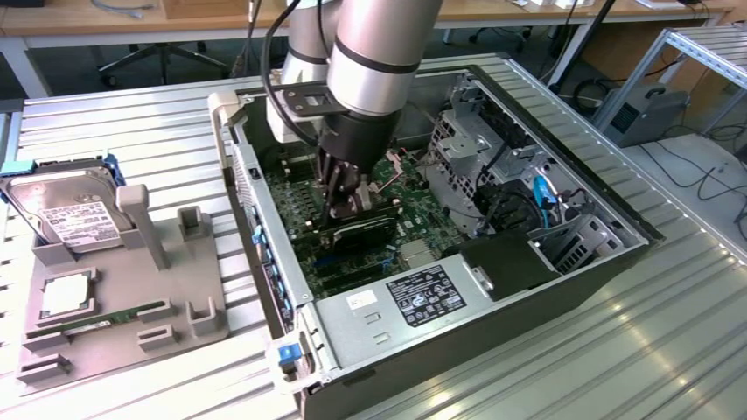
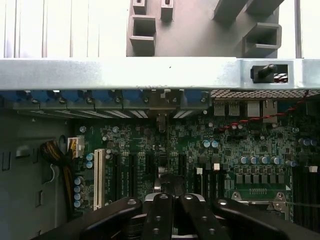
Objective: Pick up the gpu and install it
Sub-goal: 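Press down on the gpu until it lock into place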
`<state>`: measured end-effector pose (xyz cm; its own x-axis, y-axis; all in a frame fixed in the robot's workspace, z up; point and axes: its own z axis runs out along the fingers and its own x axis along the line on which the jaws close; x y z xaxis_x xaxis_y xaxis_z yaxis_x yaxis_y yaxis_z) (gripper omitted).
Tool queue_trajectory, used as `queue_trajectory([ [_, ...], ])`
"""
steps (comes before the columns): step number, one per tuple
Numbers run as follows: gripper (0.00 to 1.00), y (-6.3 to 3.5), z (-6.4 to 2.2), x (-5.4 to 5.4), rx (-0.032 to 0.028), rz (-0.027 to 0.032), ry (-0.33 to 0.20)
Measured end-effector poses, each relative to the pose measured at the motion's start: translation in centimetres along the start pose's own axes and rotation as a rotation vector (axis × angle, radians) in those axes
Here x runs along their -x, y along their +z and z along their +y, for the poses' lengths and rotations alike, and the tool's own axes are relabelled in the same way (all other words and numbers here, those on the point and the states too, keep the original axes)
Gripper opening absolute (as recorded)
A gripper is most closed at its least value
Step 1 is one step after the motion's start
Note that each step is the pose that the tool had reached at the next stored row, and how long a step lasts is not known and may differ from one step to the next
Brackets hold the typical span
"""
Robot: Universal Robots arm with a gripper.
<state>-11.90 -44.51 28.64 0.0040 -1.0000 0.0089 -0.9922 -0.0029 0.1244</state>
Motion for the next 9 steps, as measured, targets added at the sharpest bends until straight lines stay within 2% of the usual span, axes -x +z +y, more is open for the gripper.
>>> queue_trajectory([
  [9, 0.11, -0.26, -2.05, 0.0, 0.0153, 0.0001, 0.0],
])
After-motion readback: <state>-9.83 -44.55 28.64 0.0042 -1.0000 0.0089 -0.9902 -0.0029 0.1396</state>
